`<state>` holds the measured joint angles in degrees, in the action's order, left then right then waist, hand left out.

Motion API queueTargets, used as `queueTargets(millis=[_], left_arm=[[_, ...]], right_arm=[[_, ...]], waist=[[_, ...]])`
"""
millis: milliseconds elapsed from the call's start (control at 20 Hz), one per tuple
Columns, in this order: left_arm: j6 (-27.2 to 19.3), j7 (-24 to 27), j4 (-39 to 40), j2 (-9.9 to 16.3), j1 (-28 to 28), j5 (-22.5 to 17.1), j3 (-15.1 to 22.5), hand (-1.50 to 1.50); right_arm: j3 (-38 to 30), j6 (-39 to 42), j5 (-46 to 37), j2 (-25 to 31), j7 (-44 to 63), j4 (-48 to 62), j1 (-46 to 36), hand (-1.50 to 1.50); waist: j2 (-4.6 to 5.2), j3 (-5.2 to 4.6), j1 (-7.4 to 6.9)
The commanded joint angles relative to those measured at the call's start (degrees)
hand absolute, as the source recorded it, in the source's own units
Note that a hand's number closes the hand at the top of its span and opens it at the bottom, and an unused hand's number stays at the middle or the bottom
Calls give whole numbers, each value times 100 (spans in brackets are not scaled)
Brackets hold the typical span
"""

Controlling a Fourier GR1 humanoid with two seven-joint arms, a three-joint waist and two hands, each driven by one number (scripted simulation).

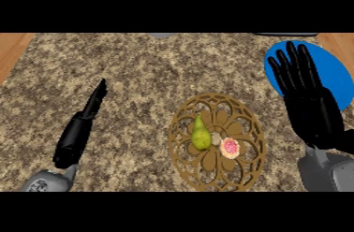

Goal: Pick the cupcake from the placemat and place it in the plate

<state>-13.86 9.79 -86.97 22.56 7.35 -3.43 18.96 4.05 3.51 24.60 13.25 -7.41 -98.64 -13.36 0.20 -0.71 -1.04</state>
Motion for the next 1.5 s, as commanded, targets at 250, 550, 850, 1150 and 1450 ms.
queueTargets(millis=[250,550,850,1150,1450], left_arm=[[296,-376,477,192,-112,-777,-870,0],[637,-132,873,96,-526,-1045,-883,0],[704,150,1230,-36,-517,-964,-1069,0],[1010,-28,1074,41,-454,-1081,-1227,0],[834,-204,876,43,-527,-944,-1173,0]], right_arm=[[1630,-1461,-1493,-991,1681,1242,-566,150],[2352,-3550,-4054,-1284,402,1118,586,-150],[3182,-4487,-5155,-1134,343,843,1480,-150],[3035,-4331,-6384,-555,1964,-511,2020,-150],[3012,-2804,-7447,-78,3734,-784,2047,-150]], waist=[[26,45,-196],[-32,58,108],[-32,63,167],[-43,61,169],[-56,53,122]])
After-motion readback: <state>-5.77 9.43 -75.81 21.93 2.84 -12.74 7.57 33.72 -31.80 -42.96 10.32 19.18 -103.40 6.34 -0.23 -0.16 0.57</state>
